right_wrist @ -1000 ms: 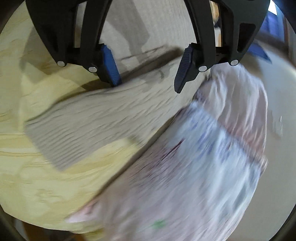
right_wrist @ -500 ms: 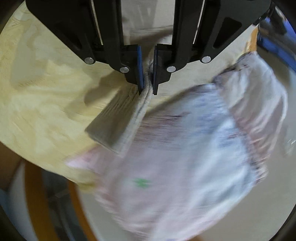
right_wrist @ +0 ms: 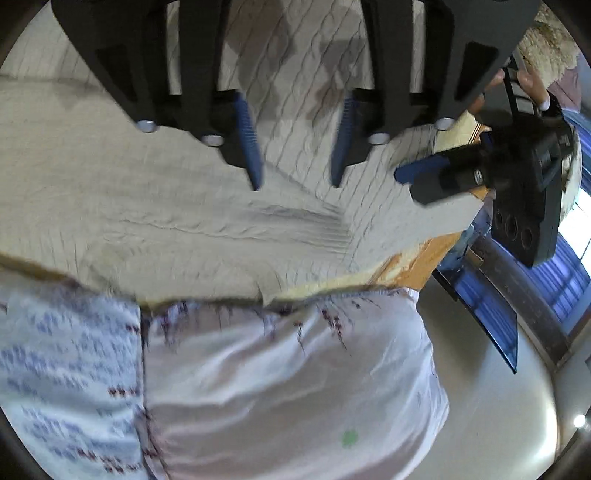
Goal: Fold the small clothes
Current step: 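Carry the sleeve with the right tool across the sweater body and release, then grasp the other sleeve cuff with the left tool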
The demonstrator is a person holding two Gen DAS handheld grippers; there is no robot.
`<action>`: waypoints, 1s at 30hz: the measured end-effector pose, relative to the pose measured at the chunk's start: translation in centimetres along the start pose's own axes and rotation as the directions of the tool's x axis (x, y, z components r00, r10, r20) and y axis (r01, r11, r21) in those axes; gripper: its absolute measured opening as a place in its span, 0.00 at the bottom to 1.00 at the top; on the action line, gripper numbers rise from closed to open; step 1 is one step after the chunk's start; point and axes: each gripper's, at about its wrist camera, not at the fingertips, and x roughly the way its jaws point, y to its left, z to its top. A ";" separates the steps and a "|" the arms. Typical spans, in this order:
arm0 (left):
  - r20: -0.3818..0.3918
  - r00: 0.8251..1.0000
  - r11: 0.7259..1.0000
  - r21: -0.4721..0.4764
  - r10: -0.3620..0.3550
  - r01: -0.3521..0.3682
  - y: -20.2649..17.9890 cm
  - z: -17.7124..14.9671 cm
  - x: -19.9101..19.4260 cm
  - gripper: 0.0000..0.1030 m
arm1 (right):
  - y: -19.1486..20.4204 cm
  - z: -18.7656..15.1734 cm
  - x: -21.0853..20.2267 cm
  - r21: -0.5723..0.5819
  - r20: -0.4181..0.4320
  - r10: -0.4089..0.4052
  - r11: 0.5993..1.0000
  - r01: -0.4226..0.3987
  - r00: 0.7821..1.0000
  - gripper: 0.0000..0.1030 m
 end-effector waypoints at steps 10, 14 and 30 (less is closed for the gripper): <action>-0.073 0.997 0.992 -0.123 -0.012 0.003 0.7 1.0 3.0 0.64 | -12.7 -6.8 -9.9 0.616 0.152 0.030 0.779 -0.118 0.988 0.51; -0.106 0.994 0.985 -0.172 0.000 -0.018 0.7 1.1 4.7 0.50 | -15.2 -8.8 -11.9 0.713 0.174 -0.045 0.695 -0.094 0.984 0.51; -0.071 0.994 0.953 -0.287 0.079 -0.096 1.6 2.7 6.8 0.09 | -19.0 -9.7 -13.0 0.789 0.170 -0.276 0.613 0.037 0.946 0.17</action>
